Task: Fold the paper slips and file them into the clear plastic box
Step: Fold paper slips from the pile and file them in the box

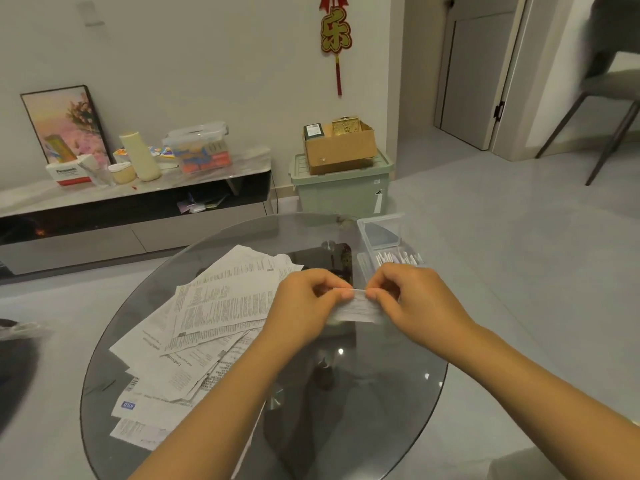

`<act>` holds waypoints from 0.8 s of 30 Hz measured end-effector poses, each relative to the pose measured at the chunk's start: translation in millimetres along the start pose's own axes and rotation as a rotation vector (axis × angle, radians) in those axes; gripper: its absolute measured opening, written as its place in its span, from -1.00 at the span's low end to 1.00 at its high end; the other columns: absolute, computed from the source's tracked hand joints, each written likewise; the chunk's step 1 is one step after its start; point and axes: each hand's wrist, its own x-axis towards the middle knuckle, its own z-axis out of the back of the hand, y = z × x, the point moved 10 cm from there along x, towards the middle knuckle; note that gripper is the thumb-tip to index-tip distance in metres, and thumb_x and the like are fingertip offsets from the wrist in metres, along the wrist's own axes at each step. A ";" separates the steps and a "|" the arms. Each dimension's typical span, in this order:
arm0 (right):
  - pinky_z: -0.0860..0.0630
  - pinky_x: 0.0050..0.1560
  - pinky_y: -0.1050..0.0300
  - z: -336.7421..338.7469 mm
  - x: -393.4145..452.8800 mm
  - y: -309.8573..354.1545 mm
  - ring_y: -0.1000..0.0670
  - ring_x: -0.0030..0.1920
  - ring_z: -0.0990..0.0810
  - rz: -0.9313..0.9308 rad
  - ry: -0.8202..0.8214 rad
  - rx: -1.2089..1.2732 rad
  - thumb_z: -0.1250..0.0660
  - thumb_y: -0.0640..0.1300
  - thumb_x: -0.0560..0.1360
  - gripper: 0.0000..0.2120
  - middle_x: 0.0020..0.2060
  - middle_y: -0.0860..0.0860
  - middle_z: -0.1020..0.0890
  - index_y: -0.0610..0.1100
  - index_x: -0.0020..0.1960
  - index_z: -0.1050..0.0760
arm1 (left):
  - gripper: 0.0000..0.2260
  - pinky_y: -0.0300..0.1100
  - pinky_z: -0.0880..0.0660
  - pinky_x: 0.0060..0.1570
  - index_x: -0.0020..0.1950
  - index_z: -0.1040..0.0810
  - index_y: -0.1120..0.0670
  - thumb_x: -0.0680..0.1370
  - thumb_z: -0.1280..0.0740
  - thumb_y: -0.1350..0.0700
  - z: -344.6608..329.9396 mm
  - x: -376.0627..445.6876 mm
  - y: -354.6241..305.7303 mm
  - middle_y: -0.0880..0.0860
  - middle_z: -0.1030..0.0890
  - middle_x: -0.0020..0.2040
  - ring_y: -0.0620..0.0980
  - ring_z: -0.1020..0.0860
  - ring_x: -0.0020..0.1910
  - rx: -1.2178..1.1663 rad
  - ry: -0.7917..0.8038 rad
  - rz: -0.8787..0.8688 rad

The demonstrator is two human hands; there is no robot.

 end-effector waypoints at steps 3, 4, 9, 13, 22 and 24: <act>-0.39 -0.19 0.32 5.8 8.1 -8.5 0.16 -0.21 -0.49 -0.007 0.048 -0.051 -0.31 -0.09 0.51 -0.94 -0.28 0.20 -0.51 0.01 -0.14 -0.51 | -0.88 -0.45 -0.44 -0.21 -0.24 -0.66 -0.07 0.45 -0.43 0.15 -5.5 18.2 -13.9 -0.18 -0.62 -0.29 -0.25 -0.56 -0.22 0.093 0.038 -0.052; -0.40 -0.18 0.30 8.0 9.9 -11.2 0.15 -0.21 -0.49 -0.015 0.060 -0.069 -0.32 -0.09 0.51 -0.94 -0.29 0.19 -0.52 0.01 -0.15 -0.52 | -0.87 -0.41 -0.47 -0.18 -0.24 -0.66 -0.07 0.45 -0.43 0.16 -8.5 22.5 -17.7 -0.17 -0.62 -0.29 -0.23 -0.57 -0.22 0.125 0.055 -0.063; -0.40 -0.28 0.38 37.9 24.4 -29.8 0.14 -0.26 -0.53 -0.100 -0.031 -0.057 -0.34 -0.12 0.47 -0.94 -0.30 0.12 -0.59 -0.04 -0.17 -0.55 | -0.83 -0.43 -0.44 -0.12 0.02 -0.66 -0.03 0.45 -0.44 0.12 -15.2 48.0 -40.5 -0.20 -0.60 -0.20 -0.30 -0.54 -0.17 0.080 0.025 -0.146; -0.42 -0.32 0.28 81.9 28.6 -54.8 0.13 -0.31 -0.52 -0.254 -0.309 -0.022 -0.35 -0.13 0.46 -0.93 -0.37 0.12 -0.57 -0.07 -0.19 -0.58 | -0.63 -0.29 -0.37 0.17 0.31 -0.43 -0.03 0.52 -0.35 -0.01 -26.9 64.6 -56.5 -0.16 -0.48 0.14 -0.21 -0.45 0.14 0.114 0.028 -0.242; -0.53 -0.23 0.05 86.2 36.4 -83.3 -0.06 -0.27 -0.56 -0.396 -0.397 -0.227 -0.31 -0.18 0.44 -0.91 -0.34 0.00 -0.61 -0.14 -0.22 -0.56 | -0.53 -0.22 -0.01 0.20 0.20 -0.56 0.01 0.51 -0.01 -0.14 -112.8 70.8 -62.6 -0.09 -0.57 0.19 -0.12 -0.40 0.21 0.539 0.403 -0.635; -0.52 -0.23 0.06 83.4 38.1 -87.9 -0.07 -0.27 -0.56 -0.403 -0.385 -0.255 -0.30 -0.19 0.44 -0.90 -0.34 -0.01 -0.61 -0.15 -0.22 -0.56 | -0.48 -0.20 -0.04 0.17 0.22 -0.54 0.02 0.50 0.05 -0.17 -126.2 74.4 -59.7 -0.07 -0.56 0.19 -0.09 -0.40 0.21 0.580 0.455 -0.653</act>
